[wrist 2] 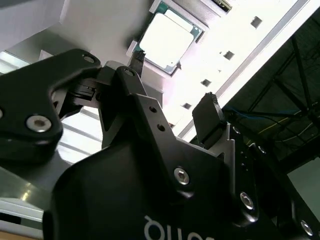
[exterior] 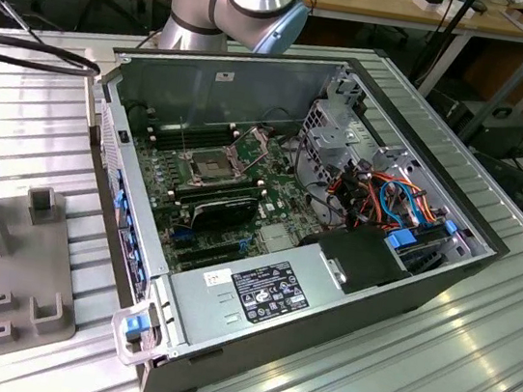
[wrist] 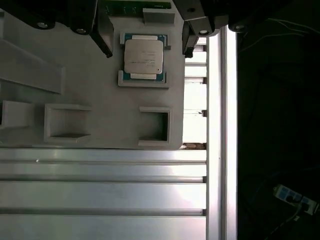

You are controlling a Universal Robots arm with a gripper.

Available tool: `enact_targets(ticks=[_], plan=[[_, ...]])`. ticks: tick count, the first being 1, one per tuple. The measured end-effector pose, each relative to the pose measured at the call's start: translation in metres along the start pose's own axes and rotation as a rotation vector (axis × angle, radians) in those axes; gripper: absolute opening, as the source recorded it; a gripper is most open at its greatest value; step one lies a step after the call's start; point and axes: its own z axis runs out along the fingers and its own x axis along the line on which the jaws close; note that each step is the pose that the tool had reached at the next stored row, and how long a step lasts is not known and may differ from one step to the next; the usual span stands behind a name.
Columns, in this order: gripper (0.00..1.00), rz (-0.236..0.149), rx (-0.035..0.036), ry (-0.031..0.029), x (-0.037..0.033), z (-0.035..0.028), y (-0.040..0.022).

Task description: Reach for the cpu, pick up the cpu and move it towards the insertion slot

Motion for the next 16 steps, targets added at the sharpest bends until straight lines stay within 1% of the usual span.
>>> enact_targets(ticks=[1,2,3,5,16], plan=[[0.66,-0.001,0.0002,0.0,0.0001,0.0018,-0.0002],[0.66,-0.002,0.001,0.0,-0.0003,0.0072,-0.0003],[0.66,-0.001,0.0048,0.0,-0.0018,0.0124,-0.0004],[0.66,0.001,0.0063,0.0001,-0.0023,0.0161,-0.0005],[0.66,0.002,0.0065,0.0,-0.0038,0.038,-0.0032]])
